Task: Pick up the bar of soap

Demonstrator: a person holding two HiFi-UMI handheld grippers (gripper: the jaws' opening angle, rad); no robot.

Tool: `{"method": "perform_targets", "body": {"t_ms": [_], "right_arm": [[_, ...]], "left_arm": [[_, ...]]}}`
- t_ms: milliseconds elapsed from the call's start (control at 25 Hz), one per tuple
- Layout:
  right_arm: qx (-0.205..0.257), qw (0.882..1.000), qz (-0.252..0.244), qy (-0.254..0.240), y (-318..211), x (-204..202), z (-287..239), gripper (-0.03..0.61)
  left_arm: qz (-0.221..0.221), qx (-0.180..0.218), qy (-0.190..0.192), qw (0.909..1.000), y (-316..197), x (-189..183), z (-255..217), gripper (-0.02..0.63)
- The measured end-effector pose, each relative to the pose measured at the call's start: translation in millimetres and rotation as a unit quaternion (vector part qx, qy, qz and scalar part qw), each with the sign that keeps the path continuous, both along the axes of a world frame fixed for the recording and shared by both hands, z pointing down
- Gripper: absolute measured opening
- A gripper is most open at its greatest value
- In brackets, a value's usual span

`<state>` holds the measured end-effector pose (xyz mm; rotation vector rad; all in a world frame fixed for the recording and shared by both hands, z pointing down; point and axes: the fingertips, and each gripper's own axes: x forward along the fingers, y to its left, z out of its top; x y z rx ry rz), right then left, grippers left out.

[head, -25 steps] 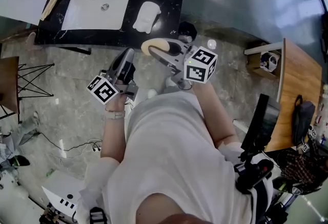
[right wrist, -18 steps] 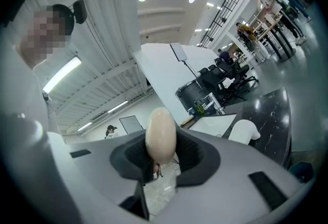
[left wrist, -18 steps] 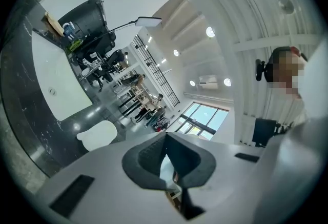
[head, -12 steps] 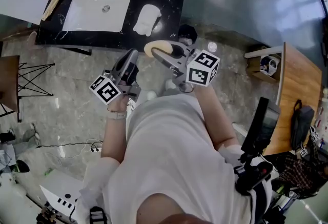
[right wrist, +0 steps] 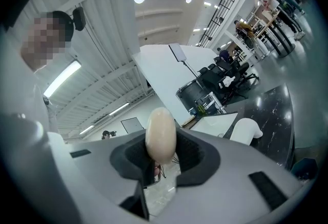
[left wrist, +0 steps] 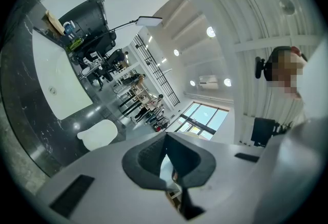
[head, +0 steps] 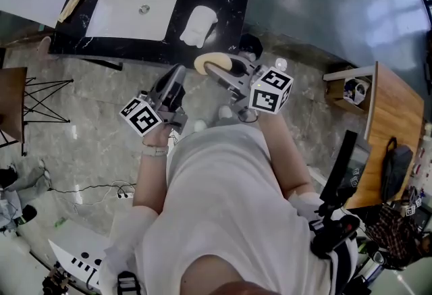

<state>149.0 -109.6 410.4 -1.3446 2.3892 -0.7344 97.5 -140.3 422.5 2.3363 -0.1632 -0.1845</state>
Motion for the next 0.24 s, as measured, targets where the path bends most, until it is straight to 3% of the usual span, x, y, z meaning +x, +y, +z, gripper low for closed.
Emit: {"method": "perform_targets", "body": {"t_ms": [240], "right_arm": [[-0.003,1.0,-0.002,0.001,1.6,-2.6,1.2,0.123]], "left_arm": [[-0.003,0.001,-0.001,1.0,1.2,-3.6,1.5,0.008]]}}
